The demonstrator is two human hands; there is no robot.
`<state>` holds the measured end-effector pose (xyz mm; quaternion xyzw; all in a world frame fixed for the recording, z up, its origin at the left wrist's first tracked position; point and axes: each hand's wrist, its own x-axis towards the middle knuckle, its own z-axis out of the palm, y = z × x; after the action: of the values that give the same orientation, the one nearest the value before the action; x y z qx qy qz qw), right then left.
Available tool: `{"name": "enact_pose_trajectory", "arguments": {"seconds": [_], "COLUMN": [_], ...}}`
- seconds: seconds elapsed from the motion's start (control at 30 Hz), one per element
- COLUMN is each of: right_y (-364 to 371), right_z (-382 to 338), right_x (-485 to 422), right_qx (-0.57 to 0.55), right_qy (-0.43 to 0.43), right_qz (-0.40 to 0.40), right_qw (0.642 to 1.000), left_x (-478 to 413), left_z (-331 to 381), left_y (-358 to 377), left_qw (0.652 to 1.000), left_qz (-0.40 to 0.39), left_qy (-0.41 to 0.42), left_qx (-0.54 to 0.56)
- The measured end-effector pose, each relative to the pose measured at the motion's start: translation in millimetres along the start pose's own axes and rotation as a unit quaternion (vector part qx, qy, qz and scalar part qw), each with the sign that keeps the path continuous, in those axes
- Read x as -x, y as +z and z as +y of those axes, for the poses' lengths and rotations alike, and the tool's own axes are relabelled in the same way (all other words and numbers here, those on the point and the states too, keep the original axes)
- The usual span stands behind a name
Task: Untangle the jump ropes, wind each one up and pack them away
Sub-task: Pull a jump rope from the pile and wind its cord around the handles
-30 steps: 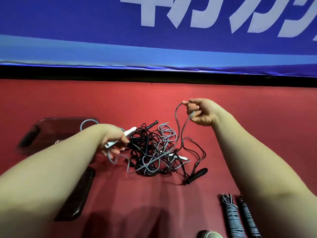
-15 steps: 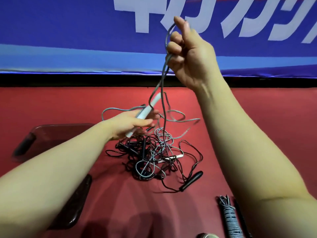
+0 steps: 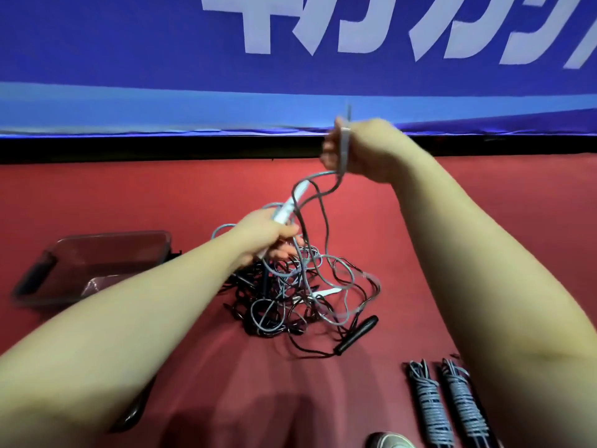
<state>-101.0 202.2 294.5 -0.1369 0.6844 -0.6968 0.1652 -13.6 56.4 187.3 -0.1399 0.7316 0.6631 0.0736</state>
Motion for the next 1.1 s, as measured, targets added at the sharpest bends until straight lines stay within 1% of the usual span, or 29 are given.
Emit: {"name": "enact_pose_trajectory", "arguments": {"seconds": [0.03,0.07,0.1,0.13,0.17,0.2,0.23,0.27,0.3,0.33,0.37,0.4,0.43,0.5,0.53,0.6,0.63,0.67,0.7,0.73,0.77,0.8,0.83,0.87,0.9,1.0,1.1], "right_y": [-7,-11,-15,-19,-22,-23,-24,-24,-22,-19,-14,-6,3,14,15,9,3,-2,-4,-3,-3,-1,2,6,12,31,50], "right_z": [11,20,28,37,45,52,60,67,73,81,88,95,103,122,130,142,143,138,127,113,95,72,48,26,7,-18,-22], "right_x": [1,2,3,1,0,0,1,4,9,12,15,18,20,15,12,4,0,-4,-6,-10,-14,-14,-11,-7,-2,8,12], "right_qx": [0.097,0.181,0.264,0.356,0.453,0.522,0.542,0.503,0.417,0.317,0.263,0.254,0.276,0.403,0.471,0.593,0.607,0.573,0.481,0.352,0.233,0.128,0.033,-0.033,-0.065,-0.101,-0.157], "right_qy": [0.008,-0.003,-0.027,-0.059,-0.078,-0.069,-0.033,0.009,0.041,0.05,0.043,0.04,0.043,0.028,0.032,0.073,0.086,0.097,0.097,0.08,0.044,0.012,-0.01,-0.026,-0.037,-0.067,-0.074], "right_qz": [0.002,0.006,0.023,0.052,0.09,0.107,0.082,0.017,-0.07,-0.152,-0.228,-0.289,-0.325,-0.304,-0.286,-0.246,-0.213,-0.163,-0.105,-0.042,0.01,0.042,0.049,0.039,0.024,-0.015,-0.01], "right_qw": [0.995,0.983,0.964,0.931,0.883,0.843,0.836,0.864,0.905,0.935,0.937,0.922,0.904,0.863,0.834,0.763,0.761,0.797,0.865,0.931,0.971,0.991,0.998,0.998,0.997,0.993,0.985], "left_x": [-4,-5,-7,-6,-5,-3,0,4,8,11,15,19,21,25,27,28,27,25,23,19,16,13,12,10,9,7,11], "left_z": [5,13,20,29,38,49,60,71,81,89,94,99,102,107,108,109,106,100,90,77,62,47,34,23,16,7,3], "left_y": [-5,-7,-9,-10,-11,-12,-12,-14,-15,-17,-18,-19,-21,-27,-34,-51,-60,-68,-76,-81,-83,-82,-78,-72,-64,-36,-11], "left_qw": [0.999,0.996,0.992,0.986,0.979,0.97,0.959,0.947,0.936,0.928,0.92,0.913,0.906,0.893,0.885,0.872,0.866,0.863,0.865,0.876,0.895,0.919,0.943,0.959,0.968,0.984,0.981], "left_qz": [0.028,0.053,0.072,0.084,0.09,0.088,0.081,0.073,0.068,0.066,0.064,0.06,0.057,0.06,0.069,0.088,0.096,0.102,0.107,0.113,0.117,0.112,0.099,0.079,0.056,-0.023,-0.145], "left_qy": [0.002,0.005,0.012,0.019,0.027,0.035,0.04,0.045,0.052,0.058,0.065,0.071,0.076,0.086,0.094,0.12,0.133,0.14,0.134,0.11,0.072,0.031,-0.007,-0.03,-0.041,-0.046,-0.066], "left_qx": [0.033,0.07,0.105,0.141,0.18,0.223,0.268,0.309,0.341,0.363,0.381,0.397,0.412,0.437,0.45,0.466,0.472,0.475,0.471,0.456,0.425,0.376,0.318,0.271,0.241,0.168,0.11]}}
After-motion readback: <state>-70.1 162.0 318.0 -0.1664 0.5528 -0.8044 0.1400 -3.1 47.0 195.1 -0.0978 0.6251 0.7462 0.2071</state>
